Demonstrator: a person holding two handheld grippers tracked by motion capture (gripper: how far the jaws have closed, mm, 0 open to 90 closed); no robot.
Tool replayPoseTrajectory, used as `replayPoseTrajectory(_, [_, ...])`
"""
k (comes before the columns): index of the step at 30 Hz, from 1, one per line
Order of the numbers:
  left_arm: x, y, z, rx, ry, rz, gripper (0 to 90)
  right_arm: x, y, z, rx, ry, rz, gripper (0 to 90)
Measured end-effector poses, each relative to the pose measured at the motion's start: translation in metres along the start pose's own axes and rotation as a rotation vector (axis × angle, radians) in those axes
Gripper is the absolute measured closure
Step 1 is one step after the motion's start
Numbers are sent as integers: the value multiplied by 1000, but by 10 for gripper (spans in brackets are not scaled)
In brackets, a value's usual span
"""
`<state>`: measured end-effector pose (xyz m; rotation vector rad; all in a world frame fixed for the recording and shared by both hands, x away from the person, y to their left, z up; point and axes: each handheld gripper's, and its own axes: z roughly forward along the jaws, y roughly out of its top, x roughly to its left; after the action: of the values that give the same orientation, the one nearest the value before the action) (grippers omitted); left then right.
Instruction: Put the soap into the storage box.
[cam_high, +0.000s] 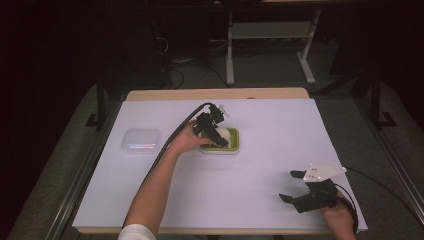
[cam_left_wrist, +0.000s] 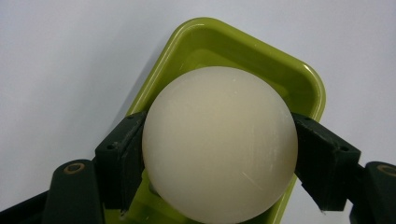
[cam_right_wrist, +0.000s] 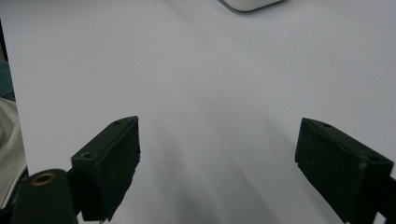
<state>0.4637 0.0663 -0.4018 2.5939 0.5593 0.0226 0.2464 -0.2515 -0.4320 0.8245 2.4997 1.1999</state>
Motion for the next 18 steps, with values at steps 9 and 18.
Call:
replayPoseTrajectory(9, [0, 0, 0, 13, 4, 7, 251, 0, 0, 0, -4, 0, -6, 134])
replayPoseTrajectory(18, [0, 0, 1, 22, 13, 10, 251, 1, 1, 0, -2, 2, -2, 133])
